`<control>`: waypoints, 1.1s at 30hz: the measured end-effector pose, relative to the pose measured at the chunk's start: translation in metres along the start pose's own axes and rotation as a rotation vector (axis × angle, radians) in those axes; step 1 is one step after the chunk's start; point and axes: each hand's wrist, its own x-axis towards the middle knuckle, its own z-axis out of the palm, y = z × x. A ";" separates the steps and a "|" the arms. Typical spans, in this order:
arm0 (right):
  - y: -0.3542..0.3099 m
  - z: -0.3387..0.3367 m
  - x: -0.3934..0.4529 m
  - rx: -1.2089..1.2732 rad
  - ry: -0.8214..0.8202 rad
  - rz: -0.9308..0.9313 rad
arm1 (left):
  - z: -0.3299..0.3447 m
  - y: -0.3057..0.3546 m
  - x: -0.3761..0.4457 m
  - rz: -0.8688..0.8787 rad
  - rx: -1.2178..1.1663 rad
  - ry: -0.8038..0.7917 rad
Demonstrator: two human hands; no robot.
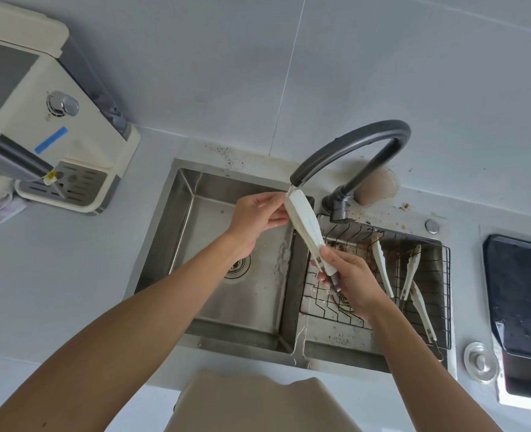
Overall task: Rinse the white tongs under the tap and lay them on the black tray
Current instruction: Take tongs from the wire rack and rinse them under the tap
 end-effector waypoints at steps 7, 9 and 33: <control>-0.006 0.004 -0.001 0.009 -0.078 0.037 | -0.004 -0.003 0.000 -0.019 0.025 0.074; -0.006 0.007 0.000 -0.010 -0.065 0.021 | -0.002 -0.004 0.001 -0.008 0.052 0.105; 0.020 0.014 -0.021 -0.417 0.230 -0.158 | 0.034 -0.039 -0.022 -0.260 -0.170 -0.028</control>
